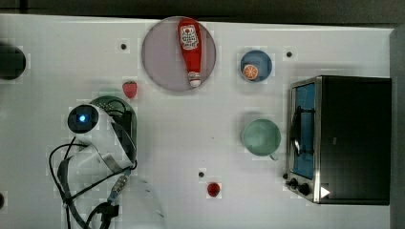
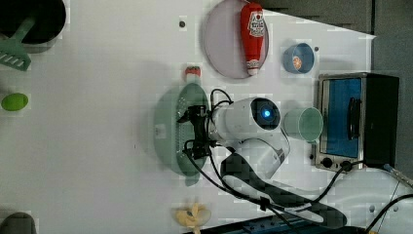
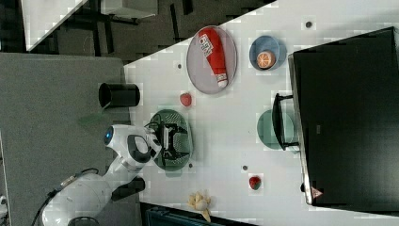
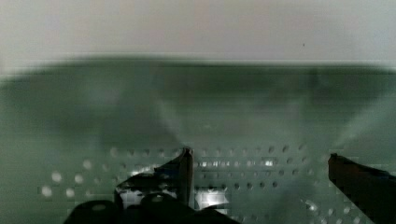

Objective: Drag strainer left to right.

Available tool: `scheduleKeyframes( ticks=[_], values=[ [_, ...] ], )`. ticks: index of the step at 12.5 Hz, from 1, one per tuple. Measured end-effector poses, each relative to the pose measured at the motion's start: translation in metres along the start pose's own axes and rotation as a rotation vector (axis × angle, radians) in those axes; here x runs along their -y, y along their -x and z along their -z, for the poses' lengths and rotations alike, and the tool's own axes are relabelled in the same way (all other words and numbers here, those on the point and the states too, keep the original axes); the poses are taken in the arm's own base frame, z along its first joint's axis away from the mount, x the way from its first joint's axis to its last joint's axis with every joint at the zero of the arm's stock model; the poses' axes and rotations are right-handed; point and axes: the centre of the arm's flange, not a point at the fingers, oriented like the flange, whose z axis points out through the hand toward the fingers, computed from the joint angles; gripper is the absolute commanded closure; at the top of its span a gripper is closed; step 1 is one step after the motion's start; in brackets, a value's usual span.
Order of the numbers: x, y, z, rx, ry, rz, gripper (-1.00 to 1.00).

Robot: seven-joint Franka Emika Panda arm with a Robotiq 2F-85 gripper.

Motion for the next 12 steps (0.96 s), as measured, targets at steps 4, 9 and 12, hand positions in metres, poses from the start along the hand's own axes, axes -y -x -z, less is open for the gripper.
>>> scheduleKeyframes(
  ticks=[4, 9, 12],
  values=[
    [-0.004, 0.026, 0.010, 0.012, -0.037, 0.035, -1.00],
    [-0.005, 0.011, 0.035, -0.009, -0.089, 0.028, -1.00],
    [-0.002, -0.015, 0.033, -0.020, -0.084, -0.017, -1.00]
  ],
)
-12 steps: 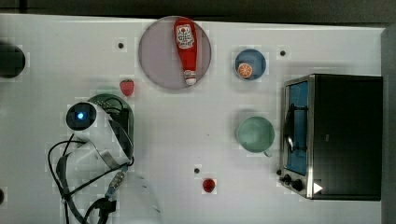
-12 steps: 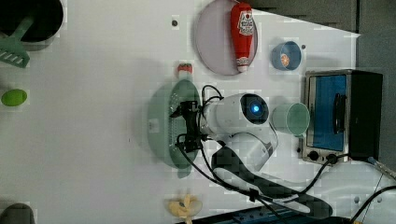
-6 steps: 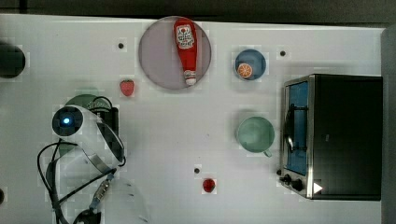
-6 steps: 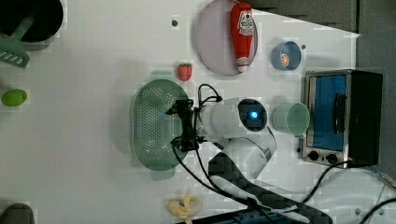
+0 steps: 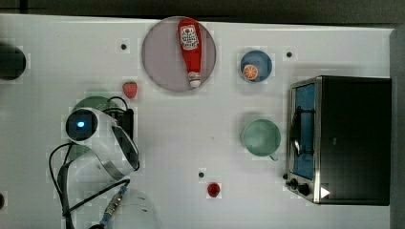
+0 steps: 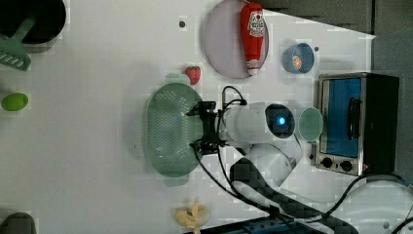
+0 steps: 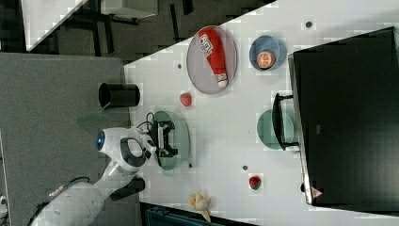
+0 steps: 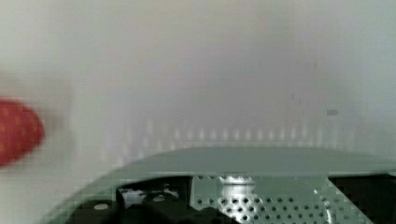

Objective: Drag strainer left to right.

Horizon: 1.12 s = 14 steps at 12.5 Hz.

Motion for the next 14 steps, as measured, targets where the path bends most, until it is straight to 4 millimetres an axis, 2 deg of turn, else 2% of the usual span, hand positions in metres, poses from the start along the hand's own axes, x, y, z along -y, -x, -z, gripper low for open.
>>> scheduleKeyframes(
  ticks=[4, 9, 12, 14],
  values=[
    [-0.004, -0.048, -0.006, -0.027, 0.029, -0.013, -1.00],
    [0.013, -0.095, 0.002, -0.048, 0.010, -0.031, -1.00],
    [0.008, -0.131, 0.004, -0.067, 0.019, 0.009, -1.00],
    [0.008, -0.146, 0.005, -0.071, 0.031, 0.023, -1.00]
  ],
)
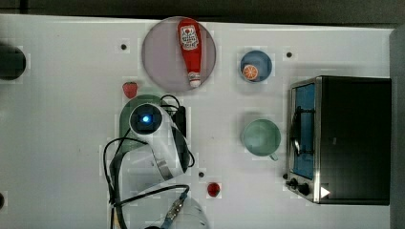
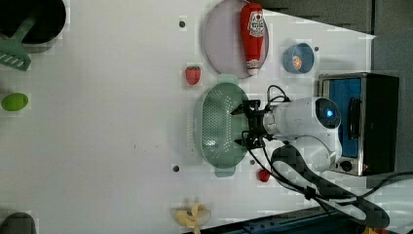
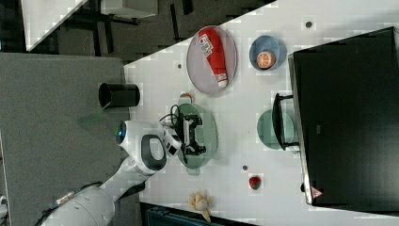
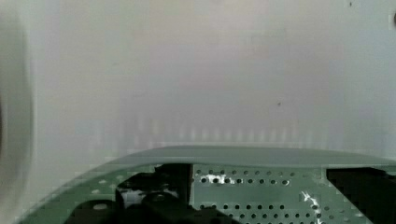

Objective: Drag strainer left to right.

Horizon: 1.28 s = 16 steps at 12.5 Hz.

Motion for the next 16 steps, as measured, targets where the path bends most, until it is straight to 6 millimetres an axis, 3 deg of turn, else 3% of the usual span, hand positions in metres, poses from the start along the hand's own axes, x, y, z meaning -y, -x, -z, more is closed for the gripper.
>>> scheduleKeyframes(
  ticks=[3, 8, 12, 16],
  values=[
    [0.001, -0.020, 0.001, 0.003, -0.002, -0.017, -1.00],
    [0.004, -0.077, -0.004, -0.022, 0.006, -0.040, -1.00],
    [0.011, -0.105, -0.005, -0.029, -0.011, -0.006, -1.00],
    [0.001, -0.142, -0.015, -0.052, 0.004, 0.012, -1.00]
  ],
)
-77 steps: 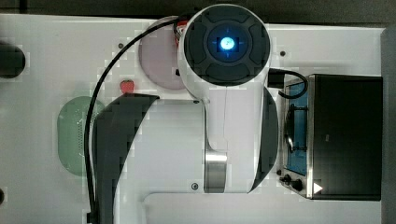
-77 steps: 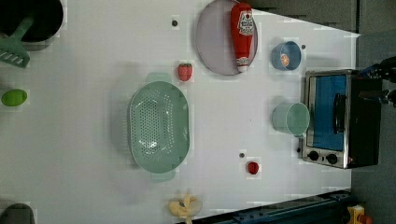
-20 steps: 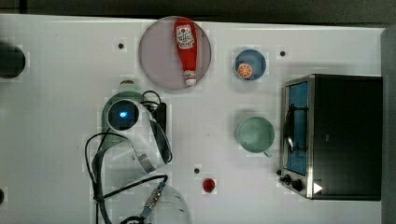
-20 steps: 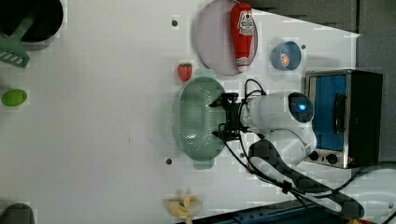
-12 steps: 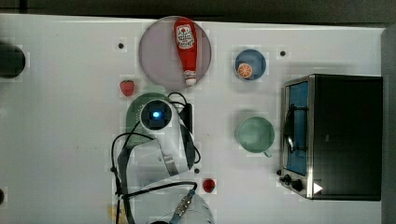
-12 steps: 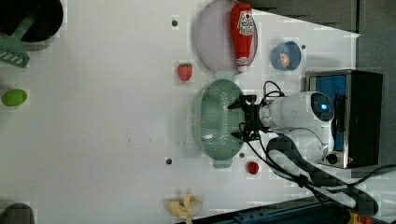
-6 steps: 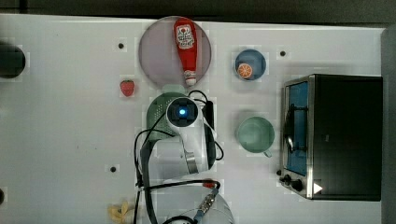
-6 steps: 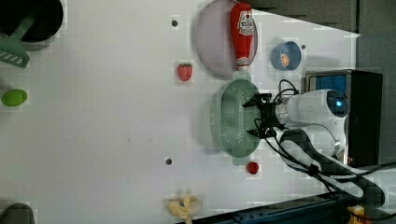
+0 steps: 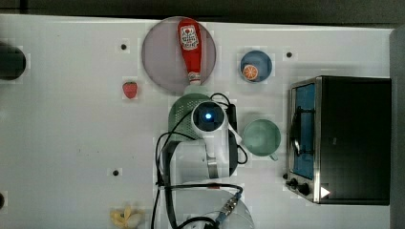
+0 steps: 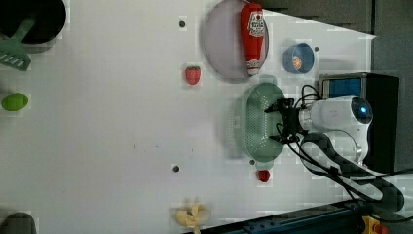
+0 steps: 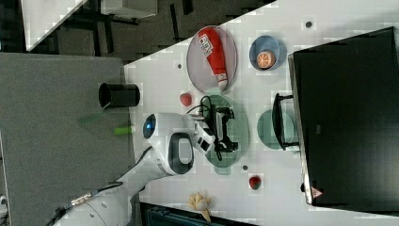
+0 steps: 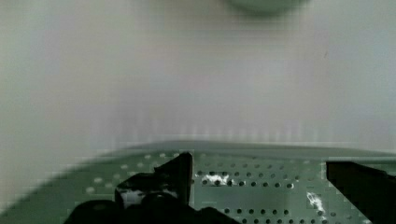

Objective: Drag strainer left to right.

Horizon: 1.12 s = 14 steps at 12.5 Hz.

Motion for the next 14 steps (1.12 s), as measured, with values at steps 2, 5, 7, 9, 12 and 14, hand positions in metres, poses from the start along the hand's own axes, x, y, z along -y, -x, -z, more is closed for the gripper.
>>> scheduleKeyframes(
  ticks=[2, 5, 7, 9, 12, 14],
  values=[
    [-0.003, -0.017, 0.000, 0.000, 0.002, -0.018, -1.00],
    [-0.003, -0.033, -0.003, 0.000, 0.011, -0.028, -1.00],
    [-0.003, -0.044, 0.000, -0.008, -0.006, -0.046, -1.00],
    [-0.005, -0.056, 0.011, -0.009, -0.015, -0.066, -1.00],
    [-0.013, -0.060, 0.048, -0.009, -0.021, 0.062, -1.00],
    [-0.012, -0.057, 0.106, -0.038, -0.036, 0.229, -1.00]
  ],
)
